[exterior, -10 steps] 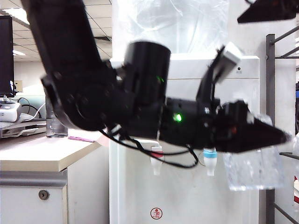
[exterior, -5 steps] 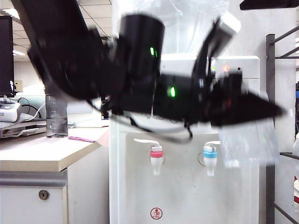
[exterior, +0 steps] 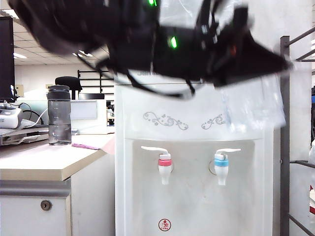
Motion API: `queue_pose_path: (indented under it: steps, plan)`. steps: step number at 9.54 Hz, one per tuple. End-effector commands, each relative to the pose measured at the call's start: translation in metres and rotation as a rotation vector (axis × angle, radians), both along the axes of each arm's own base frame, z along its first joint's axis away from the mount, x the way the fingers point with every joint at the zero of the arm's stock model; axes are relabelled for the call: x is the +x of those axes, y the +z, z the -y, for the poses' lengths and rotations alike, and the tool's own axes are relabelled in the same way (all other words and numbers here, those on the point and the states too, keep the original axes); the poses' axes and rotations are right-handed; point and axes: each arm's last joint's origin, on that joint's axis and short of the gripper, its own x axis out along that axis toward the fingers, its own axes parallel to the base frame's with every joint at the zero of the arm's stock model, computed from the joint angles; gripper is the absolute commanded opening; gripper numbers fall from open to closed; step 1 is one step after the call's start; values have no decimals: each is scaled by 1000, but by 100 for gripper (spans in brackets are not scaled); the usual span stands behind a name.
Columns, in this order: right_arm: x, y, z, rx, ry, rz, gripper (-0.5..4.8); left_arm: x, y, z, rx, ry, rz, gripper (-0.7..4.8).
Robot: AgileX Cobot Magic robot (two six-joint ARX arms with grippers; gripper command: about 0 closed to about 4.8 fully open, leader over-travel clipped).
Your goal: Pick up the plastic mug from the left desk, go to the cold water outlet of the water dispenser, press the vertical switch to get some water, then put the mug back on the desk.
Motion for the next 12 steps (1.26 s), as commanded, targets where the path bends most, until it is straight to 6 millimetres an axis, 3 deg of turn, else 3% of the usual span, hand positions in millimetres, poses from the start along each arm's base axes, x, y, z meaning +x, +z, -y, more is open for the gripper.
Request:
queue_pose_path:
  steps: [1, 2, 5, 6, 12]
  plan:
    - [-8, 9, 2, 38, -1, 39, -1, -8, 39, -12, -38, 38, 103, -6]
    - [-8, 10, 1, 40, 0, 40, -1, -15, 63, -23, -52, 81, 121, -6]
    - [-8, 10, 2, 56, 3, 31, -1, -10, 91, -54, -45, 176, 127, -6]
    - [-9, 10, 2, 56, 4, 34, -1, 1, 112, -88, -62, 295, 151, -6]
    - [-12, 13, 2, 59, 4, 47, -1, 22, 127, -138, -59, 471, 166, -6]
